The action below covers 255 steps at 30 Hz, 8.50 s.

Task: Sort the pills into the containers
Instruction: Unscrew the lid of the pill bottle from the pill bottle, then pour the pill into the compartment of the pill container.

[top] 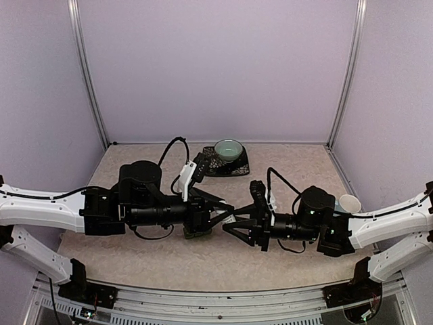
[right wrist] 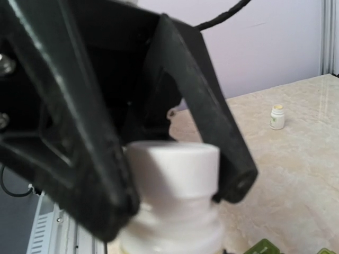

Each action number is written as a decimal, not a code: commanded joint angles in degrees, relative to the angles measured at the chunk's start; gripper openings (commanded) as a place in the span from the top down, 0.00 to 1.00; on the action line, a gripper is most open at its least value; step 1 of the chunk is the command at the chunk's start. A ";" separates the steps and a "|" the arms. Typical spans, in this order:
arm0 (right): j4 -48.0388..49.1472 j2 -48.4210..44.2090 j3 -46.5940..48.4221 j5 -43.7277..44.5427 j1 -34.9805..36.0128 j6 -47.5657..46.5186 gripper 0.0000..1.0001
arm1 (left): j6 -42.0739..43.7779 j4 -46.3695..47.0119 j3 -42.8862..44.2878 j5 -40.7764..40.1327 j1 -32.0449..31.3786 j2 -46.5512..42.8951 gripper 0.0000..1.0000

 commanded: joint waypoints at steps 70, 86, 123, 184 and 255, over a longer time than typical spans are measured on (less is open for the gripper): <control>2.97 -1.25 -1.25 -3.69 -1.40 -1.65 0.74 | -2.02 1.15 -1.76 1.67 1.49 -2.94 0.39; 1.85 -1.34 -0.53 -3.59 -1.39 -2.16 0.74 | -1.77 0.73 -1.05 2.29 1.52 -2.13 0.50; 1.39 -1.07 -0.18 -3.00 -1.40 -2.39 0.74 | -1.84 0.67 -1.13 2.34 1.47 -1.98 0.47; -0.88 -0.34 1.31 -4.25 -1.38 -1.87 0.74 | -1.27 -0.06 -2.02 -4.39 0.85 -4.37 0.72; -29.48 30.43 23.11 -4.40 -9.89 -20.07 0.74 | -9.98 -7.40 -19.42 -21.27 3.37 -29.26 0.72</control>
